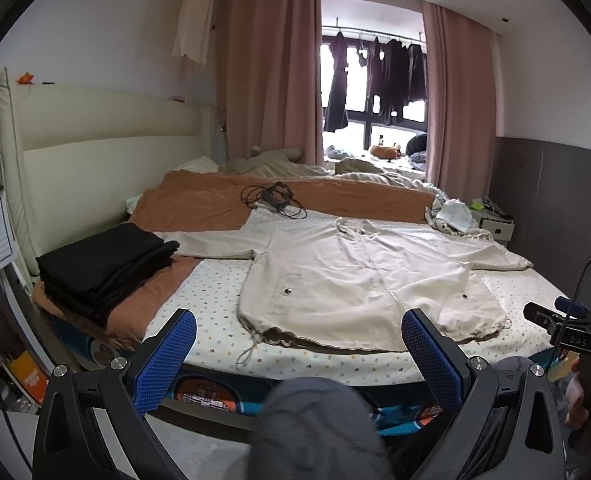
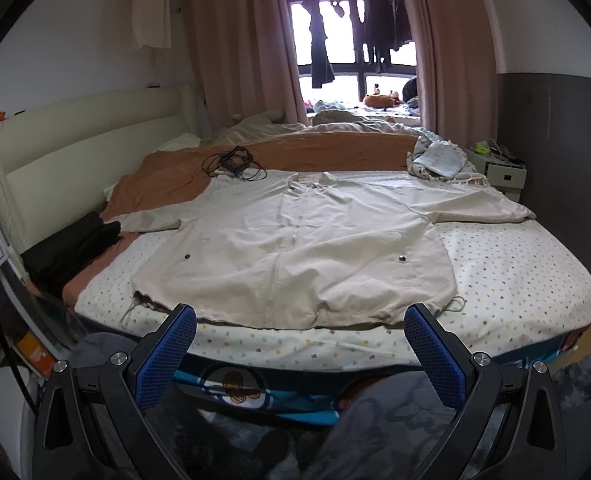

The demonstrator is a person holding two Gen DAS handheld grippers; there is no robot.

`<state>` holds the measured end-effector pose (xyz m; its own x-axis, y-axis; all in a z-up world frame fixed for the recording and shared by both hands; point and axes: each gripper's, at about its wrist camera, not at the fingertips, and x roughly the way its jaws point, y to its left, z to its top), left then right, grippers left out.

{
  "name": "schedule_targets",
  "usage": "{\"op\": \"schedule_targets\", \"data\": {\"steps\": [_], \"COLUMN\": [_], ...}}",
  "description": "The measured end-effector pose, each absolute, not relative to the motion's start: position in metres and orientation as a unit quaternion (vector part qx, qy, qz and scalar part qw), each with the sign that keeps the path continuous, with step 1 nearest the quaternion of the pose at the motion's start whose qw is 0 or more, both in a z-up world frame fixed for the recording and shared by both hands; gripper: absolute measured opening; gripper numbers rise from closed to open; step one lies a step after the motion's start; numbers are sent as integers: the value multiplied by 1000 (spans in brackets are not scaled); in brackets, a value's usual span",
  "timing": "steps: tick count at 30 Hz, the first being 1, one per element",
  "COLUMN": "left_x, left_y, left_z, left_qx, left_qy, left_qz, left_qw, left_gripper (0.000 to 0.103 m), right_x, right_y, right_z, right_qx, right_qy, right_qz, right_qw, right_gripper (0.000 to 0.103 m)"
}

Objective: Fold large clothes

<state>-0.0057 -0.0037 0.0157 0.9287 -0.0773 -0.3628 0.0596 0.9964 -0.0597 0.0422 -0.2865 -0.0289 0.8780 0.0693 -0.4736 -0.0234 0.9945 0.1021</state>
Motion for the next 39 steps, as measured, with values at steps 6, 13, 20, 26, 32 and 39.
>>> {"op": "schedule_targets", "data": {"steps": [6,13,20,26,32,39], "left_x": [20,65,120,167,212,264], "left_y": [5,22,35,58,85,116], "left_z": [13,6,1,-8,-24,-38], "left_qx": [-26,-40,-34,-45,-75,-103], "left_qy": [194,216,235,254,279,303], "left_qz": [-16,13,30,47,54,67], "left_qw": [981,975,971,965,956,945], "left_gripper": [103,103,103,103,102,96], "right_x": [67,123,184,238,297,362], "right_y": [-283,-277,-265,-245,-219,-190], "right_z": [-31,-34,-30,-33,-42,-50], "right_qx": [46,46,60,68,76,88], "right_qy": [252,266,268,270,285,296], "right_qz": [32,49,60,78,109,144], "right_qw": [966,962,960,957,949,940], "right_gripper": [103,103,103,103,103,103]}}
